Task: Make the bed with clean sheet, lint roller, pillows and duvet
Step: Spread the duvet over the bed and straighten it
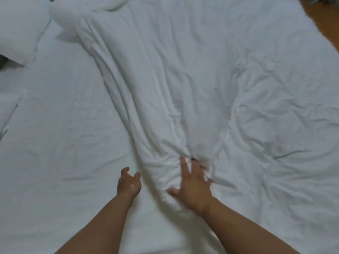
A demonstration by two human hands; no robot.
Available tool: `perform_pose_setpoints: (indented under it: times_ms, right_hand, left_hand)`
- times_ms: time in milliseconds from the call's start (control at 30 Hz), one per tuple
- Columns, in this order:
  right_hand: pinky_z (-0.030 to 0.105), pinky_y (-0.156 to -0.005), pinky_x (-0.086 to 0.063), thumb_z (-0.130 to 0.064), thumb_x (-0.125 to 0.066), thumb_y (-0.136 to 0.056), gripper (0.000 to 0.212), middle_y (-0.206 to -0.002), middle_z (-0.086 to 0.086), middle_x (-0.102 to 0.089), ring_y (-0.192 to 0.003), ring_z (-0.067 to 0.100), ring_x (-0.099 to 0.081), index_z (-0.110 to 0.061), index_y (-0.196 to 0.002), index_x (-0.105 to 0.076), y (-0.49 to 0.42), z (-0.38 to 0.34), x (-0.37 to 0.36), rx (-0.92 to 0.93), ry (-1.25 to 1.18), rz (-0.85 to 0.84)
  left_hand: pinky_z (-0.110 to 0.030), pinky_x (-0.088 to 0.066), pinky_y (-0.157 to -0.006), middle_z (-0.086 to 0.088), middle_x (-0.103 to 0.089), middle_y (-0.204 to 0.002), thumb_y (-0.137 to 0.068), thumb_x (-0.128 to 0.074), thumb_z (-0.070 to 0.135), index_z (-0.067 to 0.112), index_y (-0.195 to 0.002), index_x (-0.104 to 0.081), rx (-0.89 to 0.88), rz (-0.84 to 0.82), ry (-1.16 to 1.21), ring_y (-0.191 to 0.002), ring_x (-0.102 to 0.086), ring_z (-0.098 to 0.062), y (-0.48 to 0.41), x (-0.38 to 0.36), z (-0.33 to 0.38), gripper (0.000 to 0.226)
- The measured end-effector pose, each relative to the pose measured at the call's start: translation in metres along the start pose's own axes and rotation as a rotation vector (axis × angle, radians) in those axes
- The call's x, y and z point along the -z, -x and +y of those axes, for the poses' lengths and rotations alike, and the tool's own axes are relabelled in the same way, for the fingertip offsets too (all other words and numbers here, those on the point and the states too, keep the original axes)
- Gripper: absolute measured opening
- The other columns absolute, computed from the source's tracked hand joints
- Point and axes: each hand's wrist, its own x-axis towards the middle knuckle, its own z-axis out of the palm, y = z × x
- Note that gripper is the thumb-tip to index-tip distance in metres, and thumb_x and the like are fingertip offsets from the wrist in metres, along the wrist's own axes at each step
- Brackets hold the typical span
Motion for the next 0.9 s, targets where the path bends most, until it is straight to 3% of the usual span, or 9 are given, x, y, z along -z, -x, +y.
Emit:
perform_pose_setpoints:
  times_ms: [67, 133, 200, 300, 367, 467, 633, 733, 900]
  right_hand:
    - [0.055, -0.110, -0.036, -0.065, -0.056, -0.084, 0.091, -0.157, 0.009, -0.028, -0.144, 0.035, -0.032, -0.043, -0.155, -0.005, -0.030, 0.028, 0.004, 0.024, 0.071, 0.083]
    - [0.043, -0.096, -0.050, -0.057, -0.050, -0.090, 0.055, -0.129, 0.004, -0.062, -0.121, 0.030, -0.059, -0.041, -0.141, -0.038, -0.054, 0.061, 0.029, 0.119, 0.105, 0.144]
    - [0.037, -0.081, -0.055, -0.054, -0.053, -0.091, 0.037, -0.108, -0.002, -0.072, -0.101, 0.027, -0.069, -0.038, -0.125, -0.056, -0.069, 0.087, 0.073, 0.120, 0.153, 0.225]
    - [0.039, -0.077, -0.053, -0.050, -0.057, -0.093, 0.033, -0.106, 0.004, -0.073, -0.096, 0.031, -0.070, -0.040, -0.124, -0.061, -0.087, 0.111, 0.138, 0.028, 0.234, 0.352]
    - [0.040, -0.076, -0.053, -0.049, -0.053, -0.094, 0.027, -0.103, 0.004, -0.071, -0.094, 0.032, -0.068, -0.039, -0.119, -0.058, -0.096, 0.122, 0.162, -0.027, 0.244, 0.404]
    - [0.041, -0.075, -0.055, -0.046, -0.051, -0.093, 0.026, -0.102, 0.004, -0.069, -0.090, 0.031, -0.069, -0.035, -0.116, -0.055, -0.102, 0.127, 0.166, -0.082, 0.272, 0.416]
    - [0.038, -0.069, -0.049, -0.035, -0.053, -0.094, 0.020, -0.099, 0.004, -0.069, -0.088, 0.032, -0.068, -0.027, -0.111, -0.056, -0.103, 0.122, 0.149, -0.064, 0.292, 0.413]
    - [0.039, -0.069, -0.048, -0.039, -0.052, -0.094, 0.021, -0.098, 0.005, -0.069, -0.087, 0.033, -0.067, -0.026, -0.111, -0.053, -0.096, 0.115, 0.142, -0.079, 0.225, 0.407]
    - [0.037, -0.072, -0.050, -0.042, -0.055, -0.092, 0.028, -0.096, 0.001, -0.069, -0.090, 0.027, -0.066, -0.027, -0.116, -0.054, -0.065, 0.071, 0.123, 0.060, 0.113, 0.321]
  left_hand:
    - [-0.039, -0.040, -0.107, -0.014, -0.045, -0.150, -0.099, -0.052, 0.035, 0.021, -0.152, -0.030, -0.001, -0.040, 0.041, -0.129, -0.049, -0.034, -0.021, -0.010, 0.012, 0.059]
    - [-0.039, -0.042, -0.107, -0.012, -0.049, -0.147, -0.091, -0.058, 0.049, 0.020, -0.151, -0.030, -0.035, -0.039, 0.076, -0.128, -0.052, -0.032, -0.036, -0.024, 0.035, 0.072]
    - [-0.044, -0.046, -0.105, -0.008, -0.050, -0.145, -0.068, -0.065, 0.070, 0.024, -0.151, -0.029, -0.003, -0.065, 0.233, -0.124, -0.055, -0.031, -0.046, -0.037, 0.065, 0.102]
    - [-0.050, -0.051, -0.100, -0.001, -0.051, -0.142, -0.043, -0.072, 0.086, 0.030, -0.150, -0.027, 0.051, -0.107, 0.506, -0.119, -0.058, -0.030, -0.057, -0.056, 0.100, 0.129]
    - [-0.051, -0.054, -0.095, 0.003, -0.059, -0.134, -0.048, -0.080, 0.078, 0.029, -0.141, -0.038, 0.089, -0.218, 0.726, -0.113, -0.064, -0.028, -0.045, -0.070, 0.128, 0.114]
    - [-0.055, -0.056, -0.089, -0.002, -0.069, -0.119, -0.073, -0.085, 0.042, 0.024, -0.128, -0.051, 0.128, -0.328, 0.978, -0.102, -0.070, -0.028, -0.025, -0.088, 0.159, 0.068]
    - [-0.058, -0.058, -0.078, -0.012, -0.076, -0.102, -0.077, -0.084, 0.019, 0.009, -0.112, -0.066, 0.214, -0.334, 0.981, -0.087, -0.074, -0.034, -0.012, -0.079, 0.168, 0.041]
    - [-0.058, -0.057, -0.083, -0.012, -0.076, -0.104, -0.082, -0.080, 0.015, 0.010, -0.111, -0.067, 0.130, -0.349, 0.965, -0.091, -0.074, -0.033, 0.000, -0.062, 0.168, 0.032]
    - [-0.051, -0.056, -0.092, -0.010, -0.076, -0.105, -0.079, -0.082, 0.016, 0.007, -0.113, -0.069, 0.037, -0.252, 0.844, -0.096, -0.073, -0.028, 0.012, -0.001, 0.135, 0.039]
